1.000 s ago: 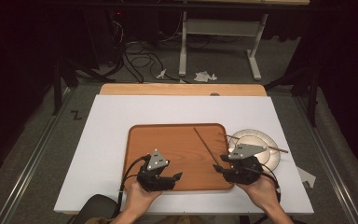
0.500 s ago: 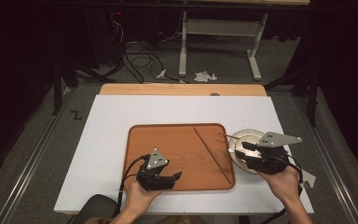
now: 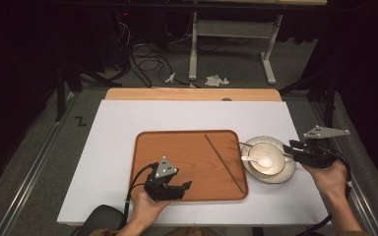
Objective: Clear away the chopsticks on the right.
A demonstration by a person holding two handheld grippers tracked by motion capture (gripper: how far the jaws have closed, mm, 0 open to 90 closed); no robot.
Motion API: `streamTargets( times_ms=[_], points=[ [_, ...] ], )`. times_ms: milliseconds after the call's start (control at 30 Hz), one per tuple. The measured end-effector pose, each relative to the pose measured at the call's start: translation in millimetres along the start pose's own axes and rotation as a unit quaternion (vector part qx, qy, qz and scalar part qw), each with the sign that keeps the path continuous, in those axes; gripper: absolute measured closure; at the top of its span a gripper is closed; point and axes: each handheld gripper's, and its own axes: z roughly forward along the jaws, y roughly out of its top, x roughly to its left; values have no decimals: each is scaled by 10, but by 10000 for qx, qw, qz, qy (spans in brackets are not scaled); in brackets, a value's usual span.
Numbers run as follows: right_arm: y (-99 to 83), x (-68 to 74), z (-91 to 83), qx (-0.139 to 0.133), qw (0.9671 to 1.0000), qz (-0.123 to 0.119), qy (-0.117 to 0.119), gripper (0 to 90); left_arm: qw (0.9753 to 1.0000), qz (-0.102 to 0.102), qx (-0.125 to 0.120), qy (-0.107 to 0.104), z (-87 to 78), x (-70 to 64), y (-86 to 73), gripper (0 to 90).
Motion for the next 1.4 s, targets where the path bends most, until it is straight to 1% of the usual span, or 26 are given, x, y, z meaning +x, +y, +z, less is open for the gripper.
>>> streamTargets(
  times_ms=[100, 167, 200, 267, 367, 433, 567, 700, 800, 967, 1067, 1100, 1133, 1167, 1233, 1333, 1400],
  points=[
    [-48, -120, 82, 210, 9997, -5, -94, 666, 10000, 5, 6, 7, 4, -1, -1, 364],
    [-70, -175, 129, 341, 9994, -7, -108, 670, 10000, -10, 10, 5, 5, 1, -4, 364],
    [-86, -203, 163, 432, 9990, 47, -97, 671, 10000, -11, 10, 4, 4, 2, -5, 364],
    [-107, -244, 218, 565, 9983, 29, -136, 673, 10000, -14, 7, 0, 0, 6, -6, 364],
    [-136, -272, 297, 794, 9968, -7, -130, 673, 10000, -21, 18, 4, 4, 8, -5, 364],
    [-156, -288, 360, 945, 9954, -89, -133, 673, 10000, -21, 18, 2, 6, 5, -6, 364],
    [-174, -313, 441, 1176, 9929, -123, -109, 673, 10000, -28, 14, 6, 3, 9, -8, 364],
    [-185, -325, 505, 1319, 9911, -132, -84, 670, 10000, -35, 20, 3, 7, 9, -8, 364],
    [-194, -333, 542, 1422, 9896, -196, -40, 666, 10000, -34, 17, 15, 5, 11, -10, 364],
    [-208, -342, 595, 1538, 9878, -241, -36, 660, 10000, -48, 16, 11, 8, 10, -11, 364],
    [-210, -347, 637, 1643, 9859, -299, -35, 647, 10000, -32, 18, 7, 10, 8, -12, 365],
    [-211, -344, 650, 1637, 9862, -260, -8, 647, 10000, -29, 9, 18, 7, 7, -12, 365],
    [-209, -344, 661, 1691, 9852, -280, 13, 649, 10000, -20, 0, 19, 3, 7, -12, 366],
    [-212, -342, 675, 1704, 9847, -356, -17, 650, 10000, -23, -15, 15, 0, 4, -12, 366],
    [-207, -335, 695, 1749, 9839, -364, 25, 651, 10000, -18, -15, 26, 1, 0, -14, 366],
    [-203, -336, 713, 1779, 9833, -372, 30, 684, 10000, -17, -13, 15, 3, -1, -13, 366],
    [-209, -344, 723, 1825, 9825, -368, 95, 708, 10000, -12, -9, 19, 2, 1, -13, 366]
  ],
)
